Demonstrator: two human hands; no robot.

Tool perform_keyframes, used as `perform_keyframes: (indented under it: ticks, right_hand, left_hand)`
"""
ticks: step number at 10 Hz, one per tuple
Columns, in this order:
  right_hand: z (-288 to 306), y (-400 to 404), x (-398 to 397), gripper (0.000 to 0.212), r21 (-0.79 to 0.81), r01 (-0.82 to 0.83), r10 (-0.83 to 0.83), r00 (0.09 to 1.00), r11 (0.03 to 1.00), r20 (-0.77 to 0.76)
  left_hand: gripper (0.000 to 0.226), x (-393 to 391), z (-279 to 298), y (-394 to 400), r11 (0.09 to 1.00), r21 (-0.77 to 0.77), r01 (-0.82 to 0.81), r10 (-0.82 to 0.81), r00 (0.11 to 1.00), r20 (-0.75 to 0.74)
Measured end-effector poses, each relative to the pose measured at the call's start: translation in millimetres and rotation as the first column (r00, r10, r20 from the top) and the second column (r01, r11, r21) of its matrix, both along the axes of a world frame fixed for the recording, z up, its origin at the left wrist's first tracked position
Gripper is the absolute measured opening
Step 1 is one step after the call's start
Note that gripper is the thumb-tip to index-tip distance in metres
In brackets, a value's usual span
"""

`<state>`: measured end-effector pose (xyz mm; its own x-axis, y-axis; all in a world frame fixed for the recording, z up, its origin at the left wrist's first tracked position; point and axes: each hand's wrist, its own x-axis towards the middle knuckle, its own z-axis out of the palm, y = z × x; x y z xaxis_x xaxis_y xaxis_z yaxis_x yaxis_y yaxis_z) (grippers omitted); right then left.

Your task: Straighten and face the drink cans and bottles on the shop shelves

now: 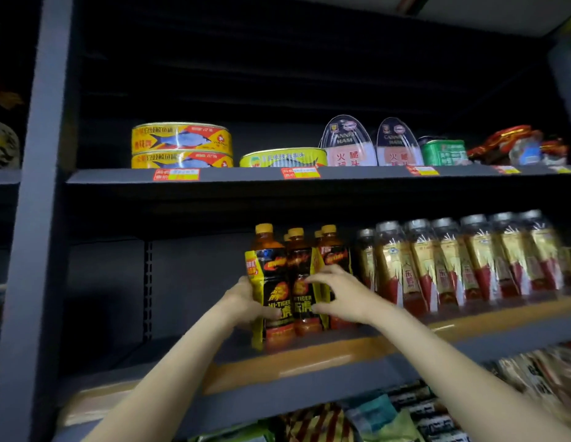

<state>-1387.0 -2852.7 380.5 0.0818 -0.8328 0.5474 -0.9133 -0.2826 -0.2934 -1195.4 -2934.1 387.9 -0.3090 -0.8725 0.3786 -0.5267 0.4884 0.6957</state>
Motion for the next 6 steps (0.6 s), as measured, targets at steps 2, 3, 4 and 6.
perform_keyframes:
  ticks: [2,3,4,6]
  right_hand:
    - [-5.0,-12.3,-4.4,0.055,0.087,-0.029,0.027,0.999,0.996,0.025]
    - [-6.1,-12.6,-4.7,0.057,0.092,-0.046,0.044,0.999,0.995,0.032]
    - [-4.6,-11.1,-5.3,0.057,0.085,-0.082,0.080,0.996,0.993,0.029]
    - [11.2,32.2,-24.1,0.050,0.042,-0.119,0.120,0.993,0.992,-0.015]
  left_hand:
    - [0.077,1.8,0.1,-38.4,0.997,0.069,-0.039,0.042,0.998,-0.041]
    - [0.088,-3.3,1.7,-29.7,0.997,0.062,-0.044,0.046,0.998,-0.033]
    - [0.095,-6.7,-0.8,-25.9,0.998,0.010,-0.066,0.066,0.998,-0.001]
    - [0.075,-21.2,14.9,49.5,0.889,-0.353,-0.293,0.325,0.945,0.032]
